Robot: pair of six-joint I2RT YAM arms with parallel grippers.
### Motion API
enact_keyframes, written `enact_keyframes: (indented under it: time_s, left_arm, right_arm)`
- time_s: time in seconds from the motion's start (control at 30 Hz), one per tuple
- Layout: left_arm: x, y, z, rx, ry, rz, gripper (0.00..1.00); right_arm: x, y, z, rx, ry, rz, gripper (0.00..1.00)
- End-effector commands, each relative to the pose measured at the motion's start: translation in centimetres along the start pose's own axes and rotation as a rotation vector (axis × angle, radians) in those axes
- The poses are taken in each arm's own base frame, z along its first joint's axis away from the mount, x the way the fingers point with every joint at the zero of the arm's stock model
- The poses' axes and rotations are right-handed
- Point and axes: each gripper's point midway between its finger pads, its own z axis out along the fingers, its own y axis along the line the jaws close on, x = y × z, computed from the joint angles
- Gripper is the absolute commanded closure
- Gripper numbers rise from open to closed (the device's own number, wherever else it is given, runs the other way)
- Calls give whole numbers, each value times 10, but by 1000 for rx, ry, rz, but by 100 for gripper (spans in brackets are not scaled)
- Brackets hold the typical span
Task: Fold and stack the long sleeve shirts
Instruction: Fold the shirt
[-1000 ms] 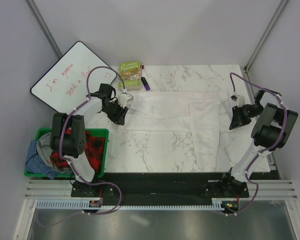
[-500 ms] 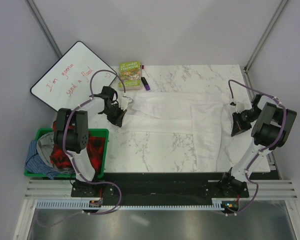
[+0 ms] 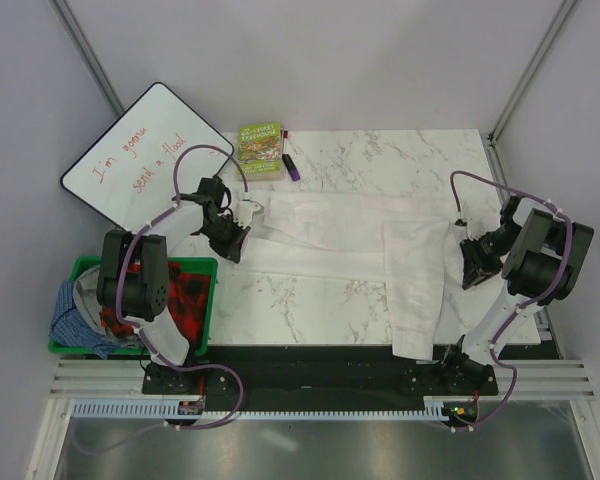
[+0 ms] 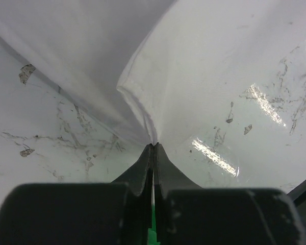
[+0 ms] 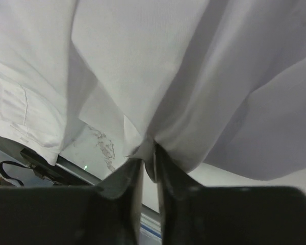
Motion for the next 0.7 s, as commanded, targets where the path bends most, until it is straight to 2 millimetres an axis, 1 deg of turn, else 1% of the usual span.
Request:
enact_keyframes:
  time_s: [0.0, 0.03, 0.07, 0.1, 0.13, 0.17, 0.2, 0.27, 0.3, 0.37, 0.4, 0.43, 0.47, 0.5, 0.63, 0.67]
  left_arm:
    - [-14, 3, -12, -15, -28, -24, 92]
    - [-18, 4, -15, -19, -40, -18, 78]
    - [-22, 5, -16, -23, -49, -13, 73]
    - [-33, 8, -21, -33, -76, 0, 69]
    - [-39, 10, -24, -36, -90, 7, 66]
    - [-44, 13, -25, -39, -101, 15, 61]
    - [-57, 17, -32, -49, -130, 30, 60]
    - [-65, 21, -31, -47, -137, 52, 56]
    - [-74, 24, -33, -50, -153, 62, 55]
    - [-78, 25, -27, -33, -149, 72, 52]
    - [-83, 26, -28, -33, -154, 79, 52]
    - [-84, 27, -26, -29, -153, 82, 50]
    - [-83, 28, -19, -20, -143, 82, 47]
    - [-86, 29, -18, -22, -143, 88, 46]
    - [-84, 34, -5, -18, -112, 93, 43]
    - [-85, 36, -3, -20, -110, 95, 43]
  right_arm:
    - [-9, -10, -25, 48, -33, -33, 67]
    - [-13, -10, -30, 43, -52, -33, 59]
    - [-14, -10, -37, 36, -61, -23, 56]
    - [-24, -15, -49, 57, -91, -33, 54]
    - [-27, -15, -54, 56, -102, -33, 51]
    - [-30, -14, -58, 49, -112, -33, 50]
    - [-37, -17, -66, 66, -134, -42, 50]
    - [-41, -15, -71, 59, -142, -45, 49]
    - [-46, -16, -74, 62, -154, -46, 49]
    - [-52, -17, -77, 58, -171, -49, 47]
    - [-59, -17, -78, 49, -193, -38, 47]
    - [-62, -17, -79, 41, -201, -33, 46]
    - [-67, -15, -78, 32, -206, -33, 46]
    - [-74, -14, -76, 18, -219, -35, 45]
    - [-94, -10, -70, 3, -241, -30, 41]
    - [-103, -9, -68, 15, -251, -49, 41]
